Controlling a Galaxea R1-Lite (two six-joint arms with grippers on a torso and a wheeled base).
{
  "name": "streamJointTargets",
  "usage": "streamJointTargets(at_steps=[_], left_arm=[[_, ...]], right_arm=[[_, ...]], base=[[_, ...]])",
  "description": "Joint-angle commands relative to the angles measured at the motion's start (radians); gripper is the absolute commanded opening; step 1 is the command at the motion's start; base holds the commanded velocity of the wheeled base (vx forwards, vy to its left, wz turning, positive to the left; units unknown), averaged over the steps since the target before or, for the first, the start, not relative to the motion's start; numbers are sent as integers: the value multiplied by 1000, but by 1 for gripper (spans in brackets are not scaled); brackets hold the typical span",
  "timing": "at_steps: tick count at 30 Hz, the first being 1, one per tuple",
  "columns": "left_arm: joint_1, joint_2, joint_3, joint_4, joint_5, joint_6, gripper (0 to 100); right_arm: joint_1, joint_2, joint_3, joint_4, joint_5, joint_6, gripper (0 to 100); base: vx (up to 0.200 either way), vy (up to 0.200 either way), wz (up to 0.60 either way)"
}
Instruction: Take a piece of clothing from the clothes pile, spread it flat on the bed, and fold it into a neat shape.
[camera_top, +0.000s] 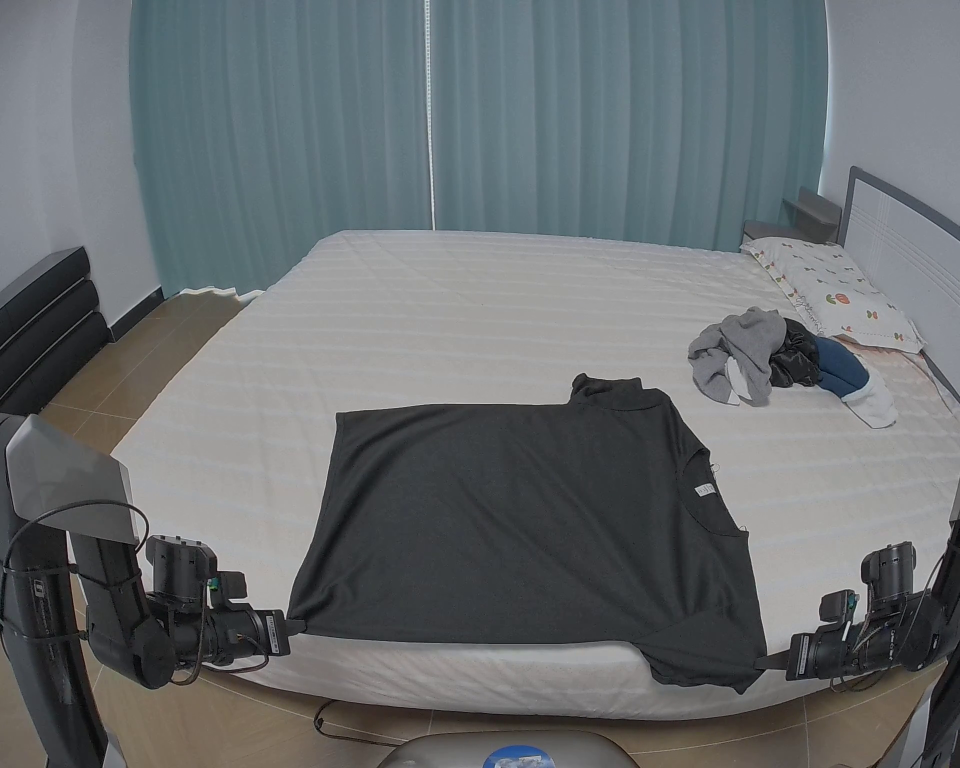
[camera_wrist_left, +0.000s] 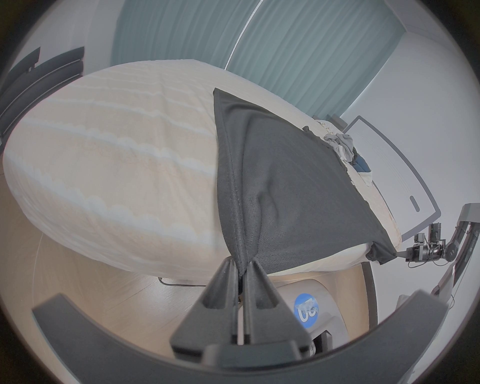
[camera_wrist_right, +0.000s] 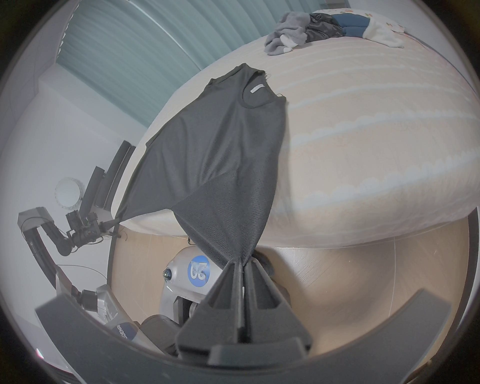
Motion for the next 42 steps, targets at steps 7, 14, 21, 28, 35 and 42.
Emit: streamJointTargets(at_steps=[7,14,21,28,35,42], left_arm=[[7,-38,32,0,20,22,0],[7,-37,45,2,20,23,0],[-1,-35,86,5,31,111,0],[-18,-38,120,5,81,126,0],[-33,-50,141,0,84,134,0],[-32,-153,60,14,89,62,0]], right_arm=[[-57,-109,17,28,34,-9,0],[-50,-111,17,161,32,-133,0],[-84,-124,17,192,29,-194,0],[-86,-118,17,219,29,-226,0],[-89,-128,17,212,35,-223,0],[-86,-189,-64,206,46,-125,0]], base=[[0,0,0],[0,0,0],[0,0,0],[0,0,0],[0,0,0],[0,0,0]])
